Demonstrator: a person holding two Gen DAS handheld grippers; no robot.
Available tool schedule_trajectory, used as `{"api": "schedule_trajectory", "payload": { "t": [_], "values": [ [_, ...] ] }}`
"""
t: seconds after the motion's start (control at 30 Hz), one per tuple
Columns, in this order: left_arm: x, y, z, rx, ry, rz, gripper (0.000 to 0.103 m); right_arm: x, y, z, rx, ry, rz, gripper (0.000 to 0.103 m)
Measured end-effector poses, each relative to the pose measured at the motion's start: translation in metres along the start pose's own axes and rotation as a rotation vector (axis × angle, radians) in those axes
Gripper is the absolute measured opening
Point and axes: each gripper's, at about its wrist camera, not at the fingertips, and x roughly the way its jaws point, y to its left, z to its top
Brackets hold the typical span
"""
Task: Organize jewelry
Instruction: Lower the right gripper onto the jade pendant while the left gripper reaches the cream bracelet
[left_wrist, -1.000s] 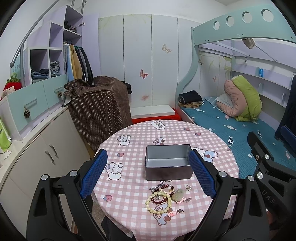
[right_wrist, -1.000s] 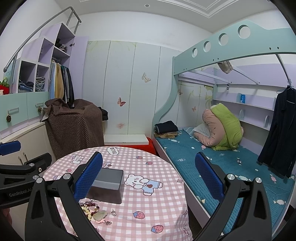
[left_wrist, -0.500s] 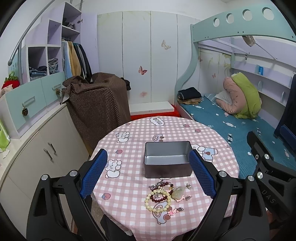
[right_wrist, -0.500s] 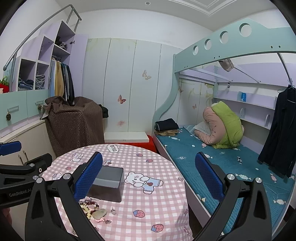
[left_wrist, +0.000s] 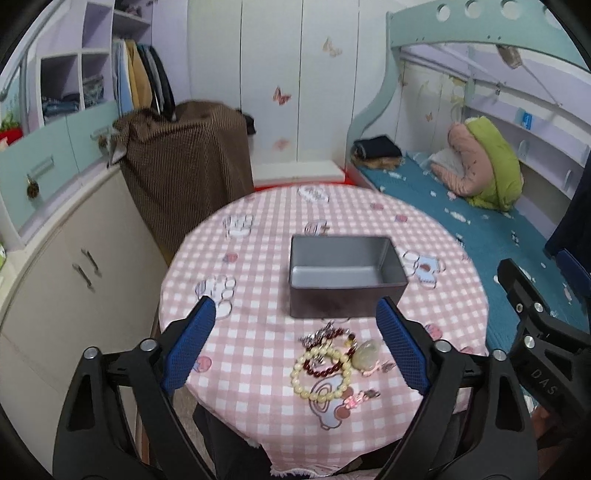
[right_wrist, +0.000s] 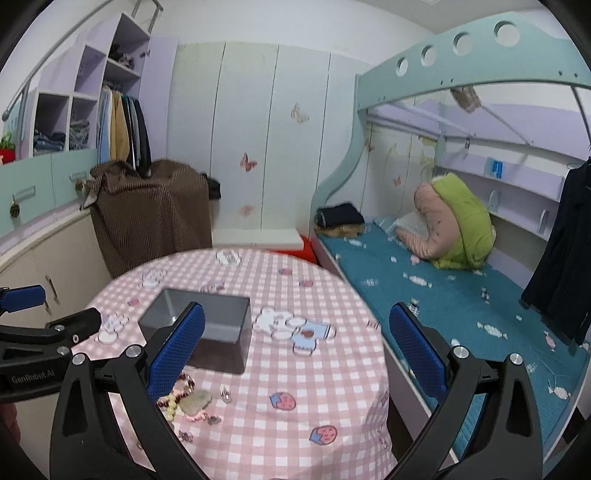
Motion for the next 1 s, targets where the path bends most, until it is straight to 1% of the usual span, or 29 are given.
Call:
{"api": "schedule_trajectory", "payload": {
  "t": [0.07, 0.13, 0.23, 0.33, 0.53, 0.6, 0.7, 0.8, 0.87, 0.9, 1.0],
  "values": [
    [0.015, 0.006, -0.006, -0.006, 0.052, 0.002, 0.081, 0.009, 0.002, -0.006, -0.005, 0.039, 0.003, 0.096],
    [0.031, 0.011, -0.012, -0.011, 0.101, -0.002, 0.081, 0.019, 0.005, -0.013, -0.012, 0.081, 0.006, 0.096],
    [0.050, 0.017, -0.021, -0.016, 0.155, -0.008, 0.080, 0.034, 0.011, -0.025, -0.018, 0.157, 0.023, 0.096],
    [0.071, 0.023, -0.033, -0.013, 0.224, -0.017, 0.080, 0.046, 0.017, -0.034, -0.030, 0.212, 0.046, 0.096],
    [0.103, 0.027, -0.057, -0.008, 0.354, -0.073, 0.080, 0.062, 0.026, -0.048, -0.045, 0.287, 0.066, 0.096],
    [0.106, 0.026, -0.060, -0.004, 0.368, -0.087, 0.080, 0.066, 0.028, -0.051, -0.050, 0.302, 0.071, 0.096],
    [0.110, 0.023, -0.062, 0.021, 0.383, -0.078, 0.079, 0.071, 0.032, -0.054, -0.057, 0.319, 0.082, 0.096],
    [0.118, 0.023, -0.066, 0.029, 0.410, -0.085, 0.072, 0.076, 0.036, -0.057, -0.066, 0.330, 0.091, 0.096],
    [0.123, 0.024, -0.068, 0.039, 0.426, -0.070, 0.065, 0.079, 0.038, -0.058, -0.070, 0.338, 0.095, 0.096],
    [0.123, 0.024, -0.068, 0.046, 0.424, -0.065, 0.064, 0.080, 0.039, -0.058, -0.072, 0.342, 0.097, 0.096],
    [0.124, 0.024, -0.068, 0.060, 0.415, -0.063, 0.055, 0.084, 0.042, -0.059, -0.081, 0.354, 0.105, 0.096]
  ]
}}
